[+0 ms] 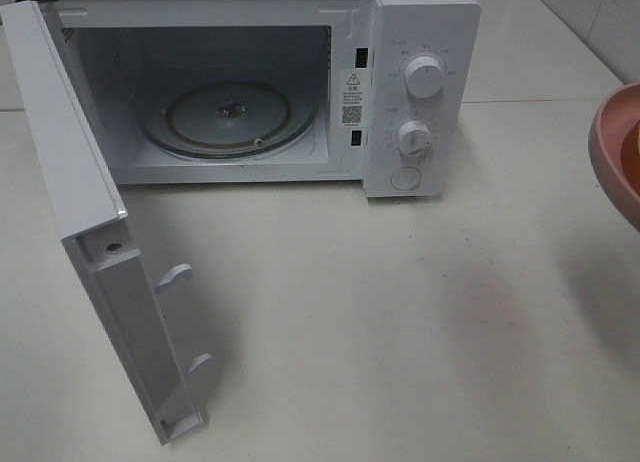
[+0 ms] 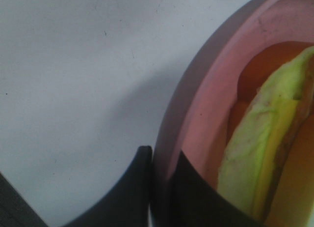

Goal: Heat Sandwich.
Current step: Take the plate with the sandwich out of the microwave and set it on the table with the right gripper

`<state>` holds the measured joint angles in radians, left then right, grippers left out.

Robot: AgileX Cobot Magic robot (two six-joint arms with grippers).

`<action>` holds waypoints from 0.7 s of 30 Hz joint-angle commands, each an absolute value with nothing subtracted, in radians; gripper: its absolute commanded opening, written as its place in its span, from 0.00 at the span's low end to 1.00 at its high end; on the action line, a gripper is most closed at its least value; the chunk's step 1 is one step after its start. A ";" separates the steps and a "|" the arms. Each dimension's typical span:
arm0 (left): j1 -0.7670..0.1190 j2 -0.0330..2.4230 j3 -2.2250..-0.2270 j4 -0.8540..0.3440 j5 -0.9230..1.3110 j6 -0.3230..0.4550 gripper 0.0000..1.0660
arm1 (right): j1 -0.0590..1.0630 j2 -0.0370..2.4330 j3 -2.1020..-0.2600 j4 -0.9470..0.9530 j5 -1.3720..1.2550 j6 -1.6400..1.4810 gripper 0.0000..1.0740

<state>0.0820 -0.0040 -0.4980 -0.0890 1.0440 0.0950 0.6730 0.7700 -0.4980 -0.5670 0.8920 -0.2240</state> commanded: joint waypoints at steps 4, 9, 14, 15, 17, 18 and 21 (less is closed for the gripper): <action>0.074 -0.030 -0.495 -0.092 1.037 0.092 0.91 | 0.676 0.842 -0.502 -0.630 0.878 -0.149 0.00; 0.074 -0.030 -0.495 -0.092 1.037 0.092 0.91 | 0.676 0.908 -0.507 -0.650 0.867 -0.063 0.01; 0.074 -0.030 -0.495 -0.092 1.037 0.092 0.91 | 0.676 0.999 -0.553 -0.684 0.870 0.044 0.01; 0.074 -0.030 -0.495 -0.092 1.037 0.092 0.91 | 0.676 1.021 -0.561 -0.691 0.870 0.060 0.01; 0.074 -0.030 -0.495 -0.092 1.037 0.092 0.91 | 0.676 1.037 -0.571 -0.696 0.870 0.078 0.01; 0.074 -0.030 -0.495 -0.092 1.037 0.092 0.91 | 0.676 1.074 -0.589 -0.698 0.870 0.106 0.01; 0.074 -0.030 -0.495 -0.092 1.037 0.092 0.91 | 0.676 1.152 -0.635 -0.702 0.875 0.183 0.01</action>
<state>0.0820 -0.0040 -0.4980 -0.0890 1.0440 0.0950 0.6730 1.1100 -0.6020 -0.6580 0.8780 0.1240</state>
